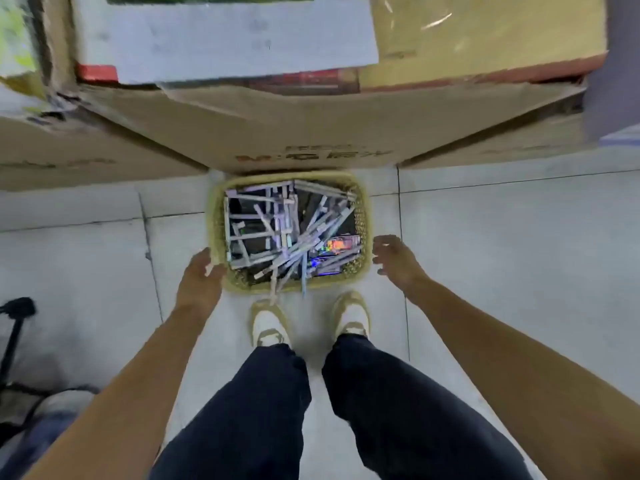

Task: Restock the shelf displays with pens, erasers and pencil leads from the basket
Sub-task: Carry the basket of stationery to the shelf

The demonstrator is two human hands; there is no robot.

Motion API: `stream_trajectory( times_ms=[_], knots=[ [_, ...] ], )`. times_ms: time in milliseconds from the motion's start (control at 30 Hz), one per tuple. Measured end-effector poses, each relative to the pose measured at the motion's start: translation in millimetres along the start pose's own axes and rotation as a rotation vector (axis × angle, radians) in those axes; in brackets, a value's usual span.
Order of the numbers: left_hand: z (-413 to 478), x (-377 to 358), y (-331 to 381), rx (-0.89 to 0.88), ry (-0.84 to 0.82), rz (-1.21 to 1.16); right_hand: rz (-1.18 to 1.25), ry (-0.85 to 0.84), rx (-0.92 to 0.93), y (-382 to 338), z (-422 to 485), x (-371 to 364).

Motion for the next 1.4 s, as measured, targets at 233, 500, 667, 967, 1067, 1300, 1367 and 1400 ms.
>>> stream_trajectory(
  times_ms=[233, 500, 667, 967, 1067, 1300, 1367, 1400],
  knots=[
    [80.6, -29.3, -16.4, 0.126, 0.059, -0.368, 0.098, 0.148, 0.04, 16.8, 87.9, -19.3],
    [21.8, -8.3, 2.6, 0.047, 0.203, -0.367, 0.091, 0.305, 0.035, 20.3, 31.7, 5.0],
    [-78.5, 14.3, 55.1, -0.119, 0.215, -0.017, 0.078, 0.356, 0.053, 0.0, -76.7, 59.1],
    [-303.3, 45.3, 203.6, -0.489, 0.186, 0.229, 0.229, 0.547, 0.242, -56.8, -342.6, 165.5],
    [-360.6, 45.3, 253.5, -0.561, 0.097, 0.311, 0.249, 0.602, 0.276, -65.5, -415.1, 205.5],
    [-496.3, 13.6, 344.9, -0.858, -0.107, 0.376, 0.363, 0.836, 0.355, -40.7, -542.7, 284.8],
    [-533.1, -8.6, 364.9, -0.905, -0.149, 0.386, 0.429, 0.896, 0.362, -28.7, -570.3, 306.6],
    [-550.5, -21.2, 374.0, -0.942, -0.167, 0.416, 0.454, 0.925, 0.358, -22.3, -583.5, 318.2]
  ],
)
Point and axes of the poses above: each hand's wrist, its own z-axis towards the middle knuckle, its own x-axis out of the back of the hand, y = z × x, the point moved 3 cm from there along z, towards the middle knuckle, and after that the axes turned 4 degrees about -y, right-handed, at the moved point
